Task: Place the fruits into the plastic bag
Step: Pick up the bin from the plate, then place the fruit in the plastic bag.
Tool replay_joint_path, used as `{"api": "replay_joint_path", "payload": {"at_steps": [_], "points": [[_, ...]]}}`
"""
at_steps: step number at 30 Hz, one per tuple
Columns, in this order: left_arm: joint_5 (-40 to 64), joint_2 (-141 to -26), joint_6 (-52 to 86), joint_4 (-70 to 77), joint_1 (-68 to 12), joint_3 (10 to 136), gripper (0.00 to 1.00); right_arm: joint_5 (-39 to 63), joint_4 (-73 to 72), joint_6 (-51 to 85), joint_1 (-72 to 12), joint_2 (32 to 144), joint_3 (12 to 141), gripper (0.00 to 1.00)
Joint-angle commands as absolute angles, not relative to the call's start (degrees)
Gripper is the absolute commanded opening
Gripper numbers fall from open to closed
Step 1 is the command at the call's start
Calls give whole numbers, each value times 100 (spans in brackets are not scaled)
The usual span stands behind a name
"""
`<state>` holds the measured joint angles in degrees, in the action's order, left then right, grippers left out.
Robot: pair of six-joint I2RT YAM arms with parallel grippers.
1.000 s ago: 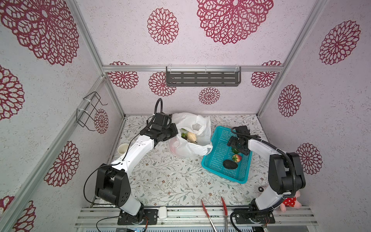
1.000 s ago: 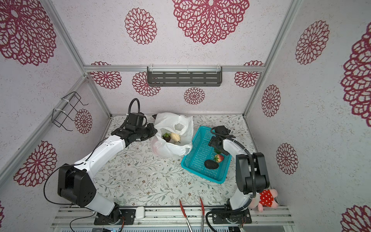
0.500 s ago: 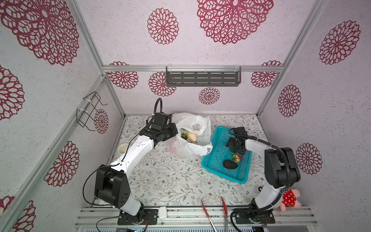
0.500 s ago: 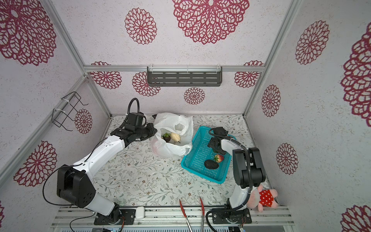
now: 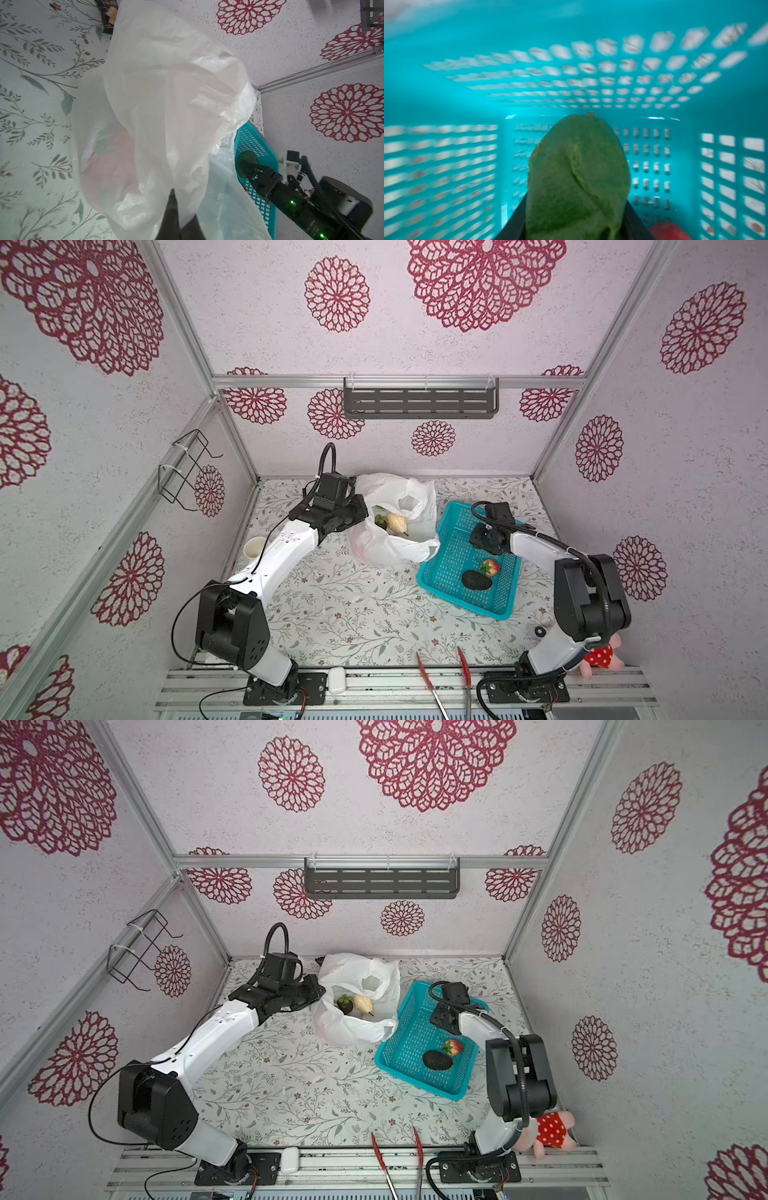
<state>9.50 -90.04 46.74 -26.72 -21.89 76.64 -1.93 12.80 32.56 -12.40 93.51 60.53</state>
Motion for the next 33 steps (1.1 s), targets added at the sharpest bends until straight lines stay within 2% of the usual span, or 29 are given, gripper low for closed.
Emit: {"api": "replay_joint_path", "payload": {"at_steps": [1, 5, 13, 18, 25, 29, 30, 33], "points": [[945, -9088, 4701, -2672, -2215, 7795, 0, 387, 611, 2639, -1755, 8745, 6541, 36], [980, -9117, 4693, -2685, -2217, 7842, 0, 1162, 293, 2283, -2313, 8851, 7000, 38], [993, -9106, 4654, -2723, -2226, 7856, 0, 3384, 370, 1817, -3283, 9903, 7740, 41], [1024, -9064, 4604, -2744, -2263, 7840, 0, 3372, 240, 2221, -3423, 10573, 8055, 42], [1074, -8976, 4545, -2742, -2303, 7805, 0, 2419, 934, 2432, -3335, 11779, 9623, 42], [1140, -8991, 4526, -2725, -2313, 7778, 0, 2285, 923, 2742, -3211, 12313, 10406, 43], [1144, -9000, 4526, -2720, -2318, 7778, 0, 2280, 902, 2788, -3193, 12429, 10576, 47], [1148, -9028, 4526, -2698, -2313, 7778, 0, 2375, 757, 2904, -3153, 12657, 10915, 69]]}}
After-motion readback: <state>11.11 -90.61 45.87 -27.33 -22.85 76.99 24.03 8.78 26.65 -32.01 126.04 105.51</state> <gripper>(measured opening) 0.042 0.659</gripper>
